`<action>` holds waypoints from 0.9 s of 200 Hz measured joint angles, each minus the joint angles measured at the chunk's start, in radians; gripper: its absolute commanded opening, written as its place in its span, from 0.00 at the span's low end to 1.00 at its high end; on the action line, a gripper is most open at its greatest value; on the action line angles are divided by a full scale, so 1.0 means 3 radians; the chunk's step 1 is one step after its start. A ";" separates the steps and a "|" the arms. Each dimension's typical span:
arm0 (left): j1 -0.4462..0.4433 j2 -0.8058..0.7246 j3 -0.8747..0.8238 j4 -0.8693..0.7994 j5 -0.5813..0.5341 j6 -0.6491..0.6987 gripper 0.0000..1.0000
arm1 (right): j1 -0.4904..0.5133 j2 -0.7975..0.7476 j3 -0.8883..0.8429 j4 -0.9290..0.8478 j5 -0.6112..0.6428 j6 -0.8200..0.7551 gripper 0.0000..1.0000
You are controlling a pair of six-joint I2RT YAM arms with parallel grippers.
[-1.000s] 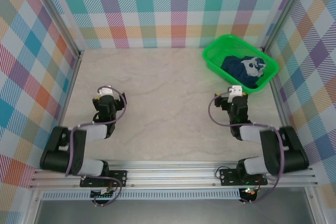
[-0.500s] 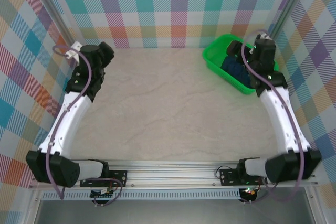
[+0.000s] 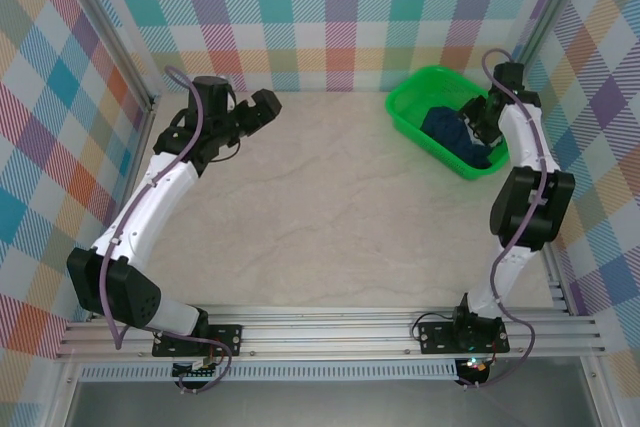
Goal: Fold and stack the t-shirts
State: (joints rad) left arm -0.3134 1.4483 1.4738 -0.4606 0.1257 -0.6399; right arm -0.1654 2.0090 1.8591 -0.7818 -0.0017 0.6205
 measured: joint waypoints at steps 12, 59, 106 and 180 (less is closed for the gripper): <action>-0.0024 -0.0001 0.0003 0.0055 0.0071 -0.0005 0.97 | -0.0017 0.0242 0.0287 -0.0095 0.0001 -0.0009 0.58; -0.0074 -0.0061 0.0003 0.0313 0.0230 -0.0074 0.97 | -0.0018 0.0888 0.0790 -0.0524 0.0161 0.0019 0.48; -0.0083 -0.0081 0.0013 0.0320 0.0253 -0.0075 0.96 | -0.0018 0.1161 0.0944 -0.0687 0.0184 0.0098 0.31; -0.0083 -0.0083 0.0013 0.0313 0.0242 -0.0099 0.97 | -0.0014 0.1151 0.0928 -0.0488 0.0094 0.0072 0.00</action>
State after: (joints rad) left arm -0.3382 1.4235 1.4776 -0.3668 0.1982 -0.6697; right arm -0.1696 2.3543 2.1376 -0.9283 0.0265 0.6422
